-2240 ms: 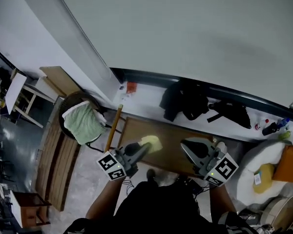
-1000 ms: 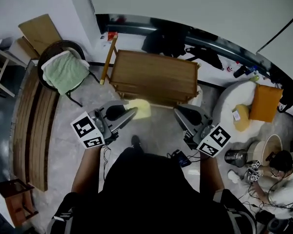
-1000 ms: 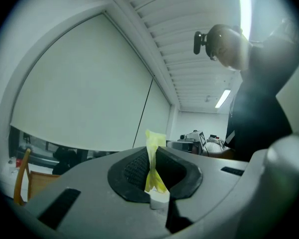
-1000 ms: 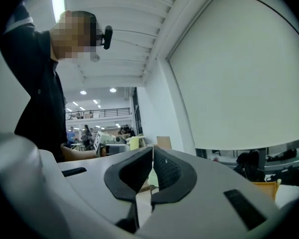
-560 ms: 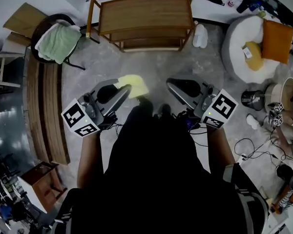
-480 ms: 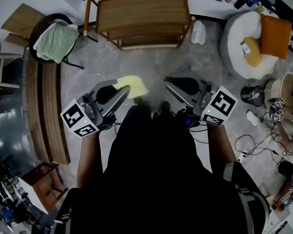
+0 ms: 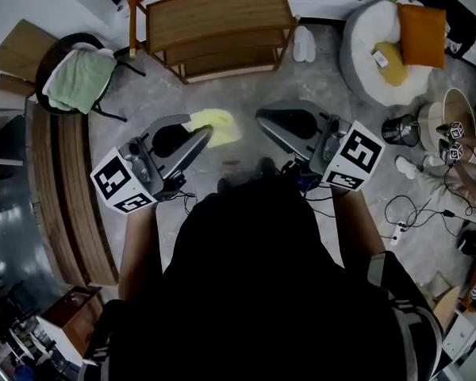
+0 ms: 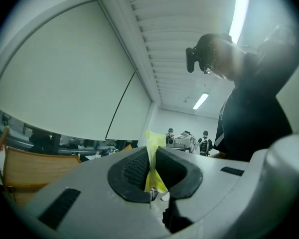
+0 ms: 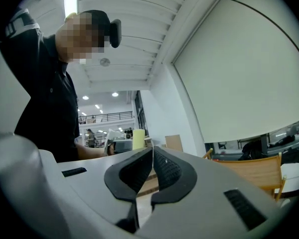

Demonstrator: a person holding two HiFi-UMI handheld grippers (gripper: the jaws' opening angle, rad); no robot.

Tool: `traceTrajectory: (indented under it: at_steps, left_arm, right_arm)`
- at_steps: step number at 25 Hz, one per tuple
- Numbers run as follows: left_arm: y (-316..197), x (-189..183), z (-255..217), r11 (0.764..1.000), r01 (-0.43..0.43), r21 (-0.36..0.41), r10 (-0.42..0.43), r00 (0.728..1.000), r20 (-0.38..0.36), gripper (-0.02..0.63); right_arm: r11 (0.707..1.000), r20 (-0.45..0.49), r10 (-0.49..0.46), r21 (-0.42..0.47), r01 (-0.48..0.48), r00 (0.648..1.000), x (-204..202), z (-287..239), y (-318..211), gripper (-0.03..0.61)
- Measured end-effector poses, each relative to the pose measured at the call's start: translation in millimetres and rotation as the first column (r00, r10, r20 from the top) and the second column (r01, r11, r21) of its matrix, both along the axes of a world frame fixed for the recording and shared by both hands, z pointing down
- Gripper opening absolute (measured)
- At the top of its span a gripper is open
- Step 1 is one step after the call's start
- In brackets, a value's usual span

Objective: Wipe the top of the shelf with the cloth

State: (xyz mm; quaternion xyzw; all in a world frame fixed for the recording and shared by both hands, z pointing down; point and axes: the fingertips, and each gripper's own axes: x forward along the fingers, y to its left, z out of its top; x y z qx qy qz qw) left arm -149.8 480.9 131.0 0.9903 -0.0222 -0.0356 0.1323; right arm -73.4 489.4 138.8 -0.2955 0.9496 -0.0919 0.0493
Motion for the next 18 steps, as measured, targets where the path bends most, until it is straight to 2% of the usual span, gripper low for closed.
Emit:
traceTrajectory:
  at_steps: [4, 9, 13, 18]
  left_arm:
    - [12.9, -48.7, 8.5, 1.000, -0.021, -0.012, 0.021, 1.000, 0.007, 0.028]
    - [22.2, -100.8, 17.2, 1.000, -0.014, -0.022, 0.013, 0.999, -0.030, 0.028]
    - [31.1, -121.5, 12.6, 1.000, -0.024, -0.013, 0.023, 0.997, -0.067, 0.028]
    - [36.4, -130.8, 12.3, 0.999, -0.052, 0.008, 0.053, 0.997, -0.064, 0.028]
  right_arm:
    - [0.998, -0.011, 0.053, 0.035, -0.053, 0.999, -37.8, -5.9, -3.4, 0.025]
    - [0.993, -0.024, 0.085, 0.081, -0.083, 0.996, -83.9, -12.9, 1.3, 0.025]
    - [0.991, -0.032, 0.105, 0.083, -0.102, 0.994, -101.1, -13.2, 12.8, 0.025]
    - [0.988, -0.044, 0.124, 0.096, -0.119, 0.991, -112.6, -16.5, 22.3, 0.025]
